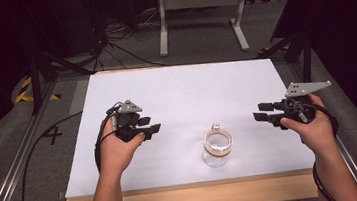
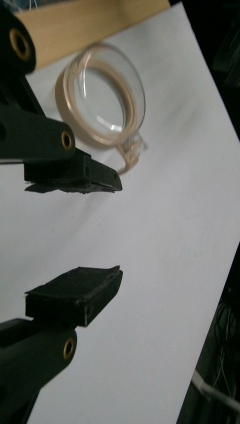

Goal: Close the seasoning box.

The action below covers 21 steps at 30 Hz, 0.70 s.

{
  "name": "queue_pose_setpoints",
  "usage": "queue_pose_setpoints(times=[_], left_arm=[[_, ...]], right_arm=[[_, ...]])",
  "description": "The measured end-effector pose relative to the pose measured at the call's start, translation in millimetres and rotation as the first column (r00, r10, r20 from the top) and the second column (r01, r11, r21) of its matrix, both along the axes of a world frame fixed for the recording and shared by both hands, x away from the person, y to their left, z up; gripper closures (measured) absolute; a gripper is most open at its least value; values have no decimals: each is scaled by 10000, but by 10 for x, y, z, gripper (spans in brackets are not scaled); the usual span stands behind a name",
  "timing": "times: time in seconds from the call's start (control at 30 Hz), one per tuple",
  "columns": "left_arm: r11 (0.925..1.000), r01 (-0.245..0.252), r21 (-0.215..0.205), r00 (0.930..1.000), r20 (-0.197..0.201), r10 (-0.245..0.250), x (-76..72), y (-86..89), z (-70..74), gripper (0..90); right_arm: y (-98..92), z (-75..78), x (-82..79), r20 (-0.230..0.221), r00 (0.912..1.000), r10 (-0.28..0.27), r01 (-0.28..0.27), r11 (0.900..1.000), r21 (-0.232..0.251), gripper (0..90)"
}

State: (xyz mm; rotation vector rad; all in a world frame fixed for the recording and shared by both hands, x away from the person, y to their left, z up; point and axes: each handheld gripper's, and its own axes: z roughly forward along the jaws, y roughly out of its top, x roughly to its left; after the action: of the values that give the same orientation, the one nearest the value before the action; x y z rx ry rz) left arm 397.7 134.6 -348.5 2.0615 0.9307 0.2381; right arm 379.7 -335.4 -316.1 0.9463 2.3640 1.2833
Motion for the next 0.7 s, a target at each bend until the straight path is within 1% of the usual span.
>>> queue_pose_setpoints(times=[0.03,0.07,0.1,0.2,0.27,0.3,0.33,0.37,0.4,0.43,0.47,0.5,0.53,0.57,0.6,0.63,0.67,0.7], left_arm=[[9998,-204,72,9998,-19,205,36,29,-55,517],[9998,-204,72,9998,-19,205,36,29,-55,511],[9996,-287,85,9996,-8,287,58,47,-87,511],[9989,-445,120,9990,15,445,121,100,-185,488],[9982,-549,231,9985,26,548,152,126,-237,478],[9979,-593,259,9982,36,592,163,136,-254,469],[9974,-653,301,9979,20,652,182,151,-283,463],[9970,-710,309,9975,-13,710,195,163,-307,462],[9972,-699,276,9975,-4,700,220,183,-341,462],[9969,-740,257,9972,-16,741,233,193,-368,460],[9969,-719,324,9974,24,719,264,220,-419,456],[9959,-835,348,9965,-60,838,277,231,-459,453],[9959,-835,348,9965,-60,838,277,231,-459,451],[9954,-885,367,9960,-47,887,296,245,-502,446],[9939,-964,535,9952,-134,973,324,267,-569,445],[9939,-964,535,9952,-134,973,324,267,-569,445],[9938,-990,505,9951,-15,992,344,273,-614,445],[9935,-946,635,9955,-20,949,357,280,-636,441]], right_arm=[[-39,-29,29,66,9998,-166,166,9998,-95,498],[-39,-29,29,66,9998,-166,166,9998,-95,498],[-89,-78,73,79,9993,-357,358,9991,-212,488],[-180,-182,161,-42,9982,-593,592,9979,-279,472],[-249,-264,225,-87,9965,-826,820,9951,-561,470],[-300,-319,269,-47,9946,-1041,1033,9910,-849,466],[-329,-354,292,-66,9927,-1206,1193,9878,-1004,459],[-378,-414,330,-86,9894,-1452,1430,9820,-1232,452],[-412,-465,359,-127,9876,-1565,1537,9799,-1270,450],[-449,-526,390,-190,9870,-1595,1559,9798,-1248,448],[-467,-562,407,-234,9873,-1574,1536,9809,-1190,444],[-492,-623,435,-314,9872,-1561,1516,9819,-1139,441],[-510,-668,454,-392,9869,-1565,1510,9816,-1167,440],[-525,-711,472,-404,9870,-1558,1501,9816,-1179,438],[-536,-753,489,-398,9870,-1556,1497,9810,-1233,435],[-543,-794,504,-454,9870,-1540,1472,9809,-1274,431],[-543,-794,504,-454,9870,-1540,1472,9809,-1274,431],[-549,-845,521,-524,9870,-1517,1437,9808,-1318,428]])
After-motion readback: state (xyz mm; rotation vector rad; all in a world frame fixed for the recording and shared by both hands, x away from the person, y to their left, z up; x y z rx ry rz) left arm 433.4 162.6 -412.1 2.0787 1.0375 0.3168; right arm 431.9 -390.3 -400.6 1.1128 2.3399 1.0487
